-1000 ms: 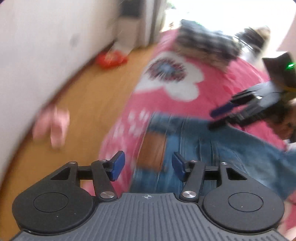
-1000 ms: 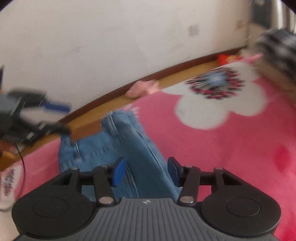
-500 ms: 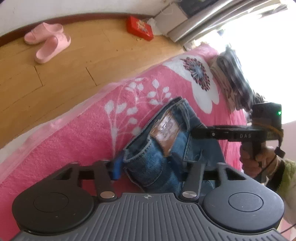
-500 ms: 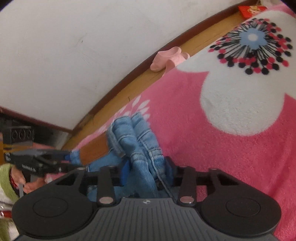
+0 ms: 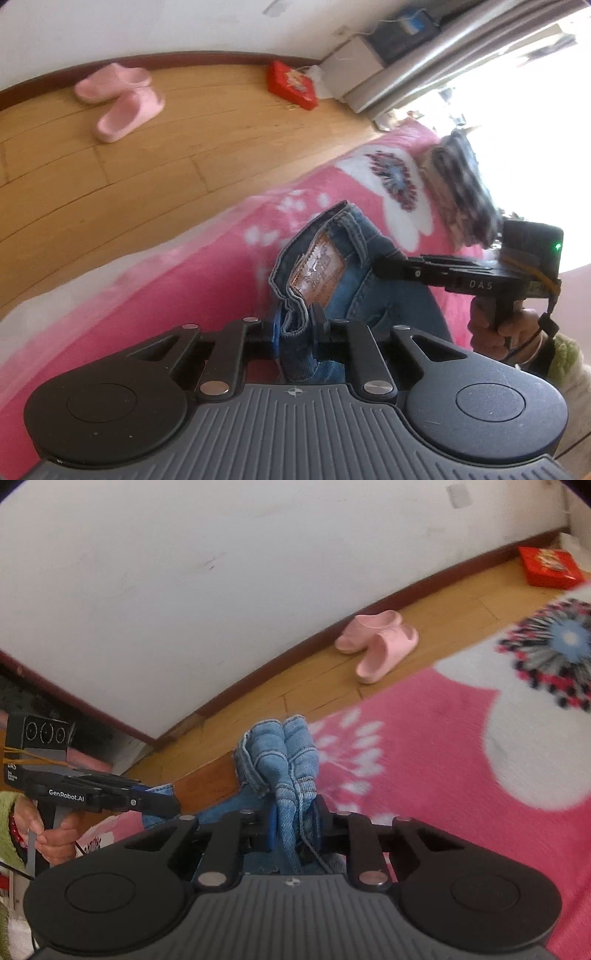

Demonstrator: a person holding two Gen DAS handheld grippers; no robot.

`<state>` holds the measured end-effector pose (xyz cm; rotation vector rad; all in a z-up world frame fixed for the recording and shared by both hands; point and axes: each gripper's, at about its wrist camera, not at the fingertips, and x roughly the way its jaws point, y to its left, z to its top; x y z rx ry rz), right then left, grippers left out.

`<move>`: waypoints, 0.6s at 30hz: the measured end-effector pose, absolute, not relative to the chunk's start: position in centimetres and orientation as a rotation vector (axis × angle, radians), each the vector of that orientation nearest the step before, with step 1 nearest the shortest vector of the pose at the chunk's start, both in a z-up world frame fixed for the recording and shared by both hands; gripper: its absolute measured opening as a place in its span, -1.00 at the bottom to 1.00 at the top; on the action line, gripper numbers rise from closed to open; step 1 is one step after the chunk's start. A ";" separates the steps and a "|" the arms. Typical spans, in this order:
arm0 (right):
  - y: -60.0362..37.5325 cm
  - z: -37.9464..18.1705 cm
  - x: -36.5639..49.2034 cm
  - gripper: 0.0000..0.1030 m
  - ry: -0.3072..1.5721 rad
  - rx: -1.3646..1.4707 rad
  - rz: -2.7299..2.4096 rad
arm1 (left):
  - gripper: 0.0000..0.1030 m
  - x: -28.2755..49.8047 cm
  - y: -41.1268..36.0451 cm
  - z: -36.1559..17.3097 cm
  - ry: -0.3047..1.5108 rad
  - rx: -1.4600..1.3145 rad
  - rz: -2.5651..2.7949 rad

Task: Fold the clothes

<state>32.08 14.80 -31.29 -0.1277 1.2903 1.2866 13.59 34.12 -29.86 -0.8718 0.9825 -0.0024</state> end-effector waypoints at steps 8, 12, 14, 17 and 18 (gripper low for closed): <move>15.8 -34.1 32.1 -0.31 1.306 -0.105 1.146 | -0.32 14.4 35.4 -30.6 1.040 -0.814 0.052; 14.8 -30.9 31.3 0.11 1.131 -0.034 1.002 | -0.09 14.8 35.1 -28.3 1.028 -0.705 0.083; 13.4 -29.1 30.9 0.11 1.064 0.050 0.937 | -0.09 15.9 33.0 -27.3 1.015 -0.642 0.046; 9.3 -26.1 29.3 0.11 0.975 0.182 0.839 | -0.07 17.6 29.8 -26.0 0.993 -0.547 -0.009; 7.3 -25.2 28.4 0.11 0.952 0.220 0.808 | -0.05 18.1 28.7 -25.5 0.986 -0.516 -0.027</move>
